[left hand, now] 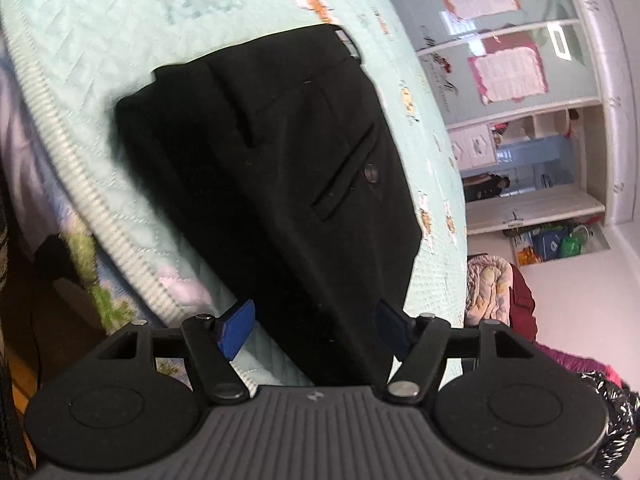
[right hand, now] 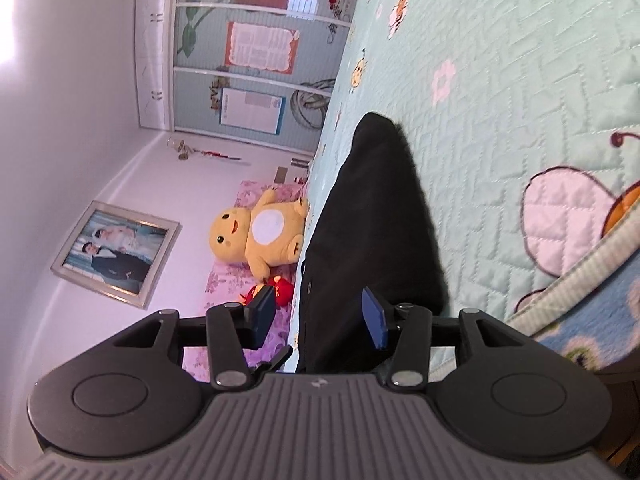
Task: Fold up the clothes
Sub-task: 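Open both grippers and press them down on the folded bundle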
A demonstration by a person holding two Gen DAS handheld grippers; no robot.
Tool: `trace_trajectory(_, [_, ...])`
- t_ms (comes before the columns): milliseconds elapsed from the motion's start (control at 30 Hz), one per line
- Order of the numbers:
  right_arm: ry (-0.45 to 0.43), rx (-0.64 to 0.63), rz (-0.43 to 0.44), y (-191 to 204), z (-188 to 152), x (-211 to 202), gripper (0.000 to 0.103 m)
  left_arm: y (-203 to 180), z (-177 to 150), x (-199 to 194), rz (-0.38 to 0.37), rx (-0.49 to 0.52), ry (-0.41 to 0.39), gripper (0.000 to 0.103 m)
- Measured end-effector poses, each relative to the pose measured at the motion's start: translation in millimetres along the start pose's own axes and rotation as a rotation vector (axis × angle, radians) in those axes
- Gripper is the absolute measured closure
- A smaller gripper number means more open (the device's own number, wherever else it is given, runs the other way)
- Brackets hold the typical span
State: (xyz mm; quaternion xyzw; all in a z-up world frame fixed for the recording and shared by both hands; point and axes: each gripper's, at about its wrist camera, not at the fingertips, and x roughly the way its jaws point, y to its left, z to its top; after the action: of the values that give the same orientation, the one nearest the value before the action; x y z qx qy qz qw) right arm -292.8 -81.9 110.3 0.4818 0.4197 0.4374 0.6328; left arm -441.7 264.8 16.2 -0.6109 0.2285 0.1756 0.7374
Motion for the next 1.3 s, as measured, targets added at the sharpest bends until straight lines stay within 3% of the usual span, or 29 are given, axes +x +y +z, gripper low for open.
trace_trajectory(267, [0.024, 0.009, -0.032, -10, 2, 10, 0.049, 15, -2, -1, -0.005, -0.057, -0.042, 0.031])
trace_trajectory(533, [0.06, -0.005, -0.049, -9, -3, 20, 0.049, 22, -11, 7, -0.039, 0.065, -0.12, 0.029])
trace_trajectory(967, [0.074, 0.0, -0.065, -14, 0, 21, 0.048, 23, -17, 18, -0.097, 0.197, -0.169, 0.024])
trace_trajectory(1300, [0.144, -0.059, -0.128, -2, 13, 39, 0.047, 23, -12, 21, -0.124, 0.115, -0.169, 0.02])
